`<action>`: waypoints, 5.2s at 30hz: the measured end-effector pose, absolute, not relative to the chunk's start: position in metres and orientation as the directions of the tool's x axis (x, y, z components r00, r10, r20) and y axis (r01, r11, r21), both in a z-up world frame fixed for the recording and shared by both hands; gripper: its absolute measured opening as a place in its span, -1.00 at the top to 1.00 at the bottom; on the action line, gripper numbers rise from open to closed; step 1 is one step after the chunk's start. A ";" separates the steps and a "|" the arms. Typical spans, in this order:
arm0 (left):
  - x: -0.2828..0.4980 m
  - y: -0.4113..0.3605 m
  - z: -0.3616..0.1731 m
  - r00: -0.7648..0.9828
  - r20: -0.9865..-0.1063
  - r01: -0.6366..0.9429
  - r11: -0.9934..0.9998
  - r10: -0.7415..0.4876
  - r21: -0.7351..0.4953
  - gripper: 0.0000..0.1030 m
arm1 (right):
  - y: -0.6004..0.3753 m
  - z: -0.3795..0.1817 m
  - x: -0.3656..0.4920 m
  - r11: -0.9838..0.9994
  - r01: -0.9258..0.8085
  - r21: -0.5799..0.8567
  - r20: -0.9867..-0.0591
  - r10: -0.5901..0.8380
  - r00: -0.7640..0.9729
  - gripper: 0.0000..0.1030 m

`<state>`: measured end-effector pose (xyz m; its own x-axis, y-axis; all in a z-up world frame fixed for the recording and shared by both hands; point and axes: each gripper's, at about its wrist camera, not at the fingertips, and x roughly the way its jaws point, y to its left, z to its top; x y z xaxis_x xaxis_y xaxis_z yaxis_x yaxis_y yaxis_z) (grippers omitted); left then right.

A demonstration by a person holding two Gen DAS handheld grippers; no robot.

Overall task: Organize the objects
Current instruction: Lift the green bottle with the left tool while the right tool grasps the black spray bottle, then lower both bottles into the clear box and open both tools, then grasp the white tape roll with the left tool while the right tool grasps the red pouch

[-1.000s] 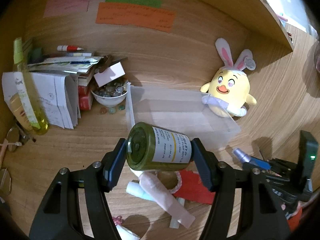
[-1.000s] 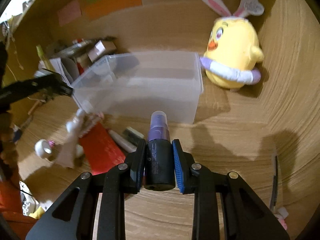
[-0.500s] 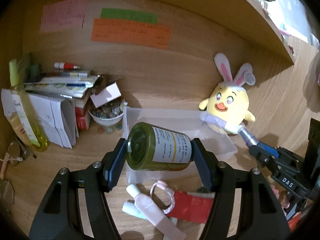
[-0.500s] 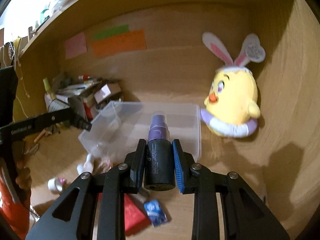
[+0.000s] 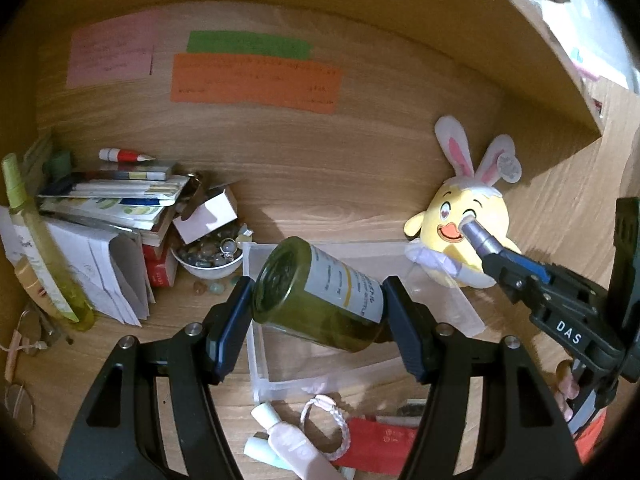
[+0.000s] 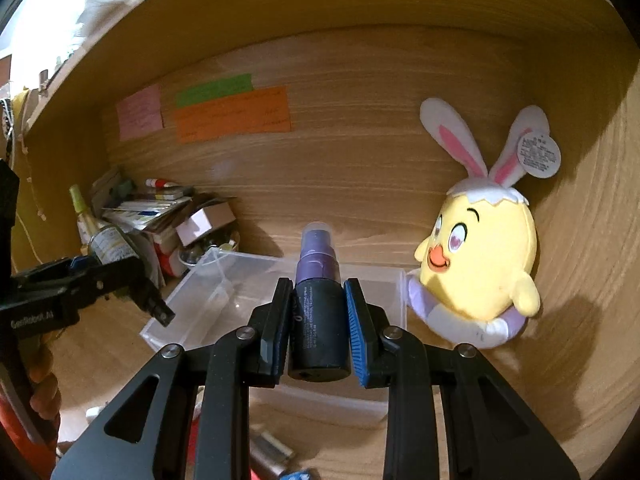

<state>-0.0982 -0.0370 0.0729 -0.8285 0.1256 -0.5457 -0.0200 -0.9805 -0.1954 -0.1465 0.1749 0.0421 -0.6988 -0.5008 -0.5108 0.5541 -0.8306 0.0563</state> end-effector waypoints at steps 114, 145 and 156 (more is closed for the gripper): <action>-0.011 -0.094 -0.037 -0.616 -0.785 0.089 -0.985 0.064 -0.151 -0.90 | 0.201 -0.065 -0.085 -0.880 0.470 0.071 -0.753 -0.356 -0.554 -0.86; 0.016 -0.093 -0.064 -0.614 -0.777 0.038 -0.979 0.136 -0.201 0.00 | 0.151 -0.093 -0.059 -0.798 0.602 0.025 -0.809 -0.370 -0.457 -0.38; 0.017 -0.085 -0.057 -0.622 -0.772 0.009 -0.985 0.130 -0.173 0.21 | 0.158 -0.083 -0.050 -0.790 0.613 0.029 -0.781 -0.401 -0.479 -0.09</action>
<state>0.0168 -0.0848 -0.0569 -0.6222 0.1299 -0.7720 0.0088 -0.9849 -0.1729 -0.0496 0.1581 -0.0832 -0.4793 -0.4010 -0.7807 0.6128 -0.7897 0.0294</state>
